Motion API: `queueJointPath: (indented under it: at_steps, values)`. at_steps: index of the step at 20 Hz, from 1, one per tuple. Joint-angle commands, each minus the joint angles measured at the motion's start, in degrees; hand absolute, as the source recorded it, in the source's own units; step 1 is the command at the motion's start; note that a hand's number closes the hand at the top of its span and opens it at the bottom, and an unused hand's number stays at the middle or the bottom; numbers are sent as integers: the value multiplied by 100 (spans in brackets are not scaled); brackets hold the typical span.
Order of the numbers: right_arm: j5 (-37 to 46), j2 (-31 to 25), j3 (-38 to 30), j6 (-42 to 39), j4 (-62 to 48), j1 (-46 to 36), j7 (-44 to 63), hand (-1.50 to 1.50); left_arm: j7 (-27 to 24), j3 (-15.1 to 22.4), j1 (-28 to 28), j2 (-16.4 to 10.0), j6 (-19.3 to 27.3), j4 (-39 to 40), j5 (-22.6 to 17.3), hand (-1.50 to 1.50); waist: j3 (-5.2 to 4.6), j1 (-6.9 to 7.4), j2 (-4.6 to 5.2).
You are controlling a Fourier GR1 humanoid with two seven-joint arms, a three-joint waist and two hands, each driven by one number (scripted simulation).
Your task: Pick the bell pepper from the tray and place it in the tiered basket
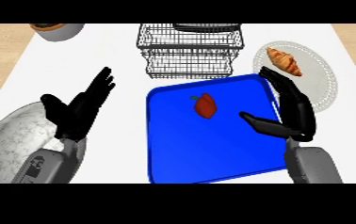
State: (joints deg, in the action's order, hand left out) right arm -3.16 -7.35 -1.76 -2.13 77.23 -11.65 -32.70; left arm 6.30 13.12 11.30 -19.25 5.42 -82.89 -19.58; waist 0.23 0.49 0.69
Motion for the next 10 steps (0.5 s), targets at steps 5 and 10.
queueJointPath:
  at_steps: [5,10]
  values:
    - [1749,-518,814,583,311,498,-224,-150,288,75,-57,235,154,-51,61,0,-34,-100,-100]
    - [3163,-687,1263,1421,1144,649,1340,-150,297,23,-10,238,195,77,118,0,-53,-180,-116]
